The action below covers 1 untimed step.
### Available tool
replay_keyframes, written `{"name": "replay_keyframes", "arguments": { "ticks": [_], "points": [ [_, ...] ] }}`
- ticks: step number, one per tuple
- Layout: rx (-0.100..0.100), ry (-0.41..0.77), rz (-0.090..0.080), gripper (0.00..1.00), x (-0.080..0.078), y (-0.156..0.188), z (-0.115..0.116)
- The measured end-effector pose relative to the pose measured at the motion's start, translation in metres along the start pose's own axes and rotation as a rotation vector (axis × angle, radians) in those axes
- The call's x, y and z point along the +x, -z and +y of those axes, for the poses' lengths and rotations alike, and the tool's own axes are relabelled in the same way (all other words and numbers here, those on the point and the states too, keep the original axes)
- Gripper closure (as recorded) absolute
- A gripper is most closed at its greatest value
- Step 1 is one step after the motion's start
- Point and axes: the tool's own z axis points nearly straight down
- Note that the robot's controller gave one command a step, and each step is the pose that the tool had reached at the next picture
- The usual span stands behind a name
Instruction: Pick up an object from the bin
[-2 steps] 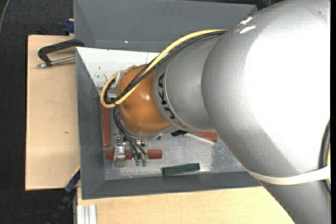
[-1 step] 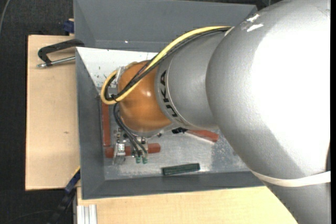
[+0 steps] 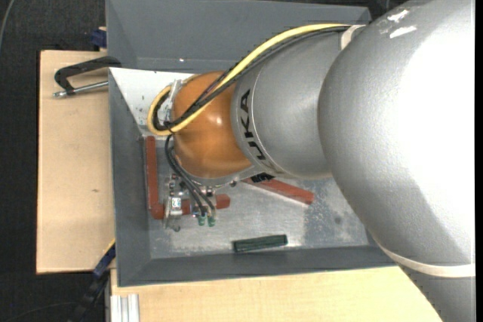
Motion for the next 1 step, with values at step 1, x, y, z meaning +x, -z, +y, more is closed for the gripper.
{"name": "replay_keyframes", "arguments": {
  "ticks": [1],
  "points": [
    [0.001,0.0,0.001,1.0,-0.0016,0.0339,0.0008]
  ]
}}
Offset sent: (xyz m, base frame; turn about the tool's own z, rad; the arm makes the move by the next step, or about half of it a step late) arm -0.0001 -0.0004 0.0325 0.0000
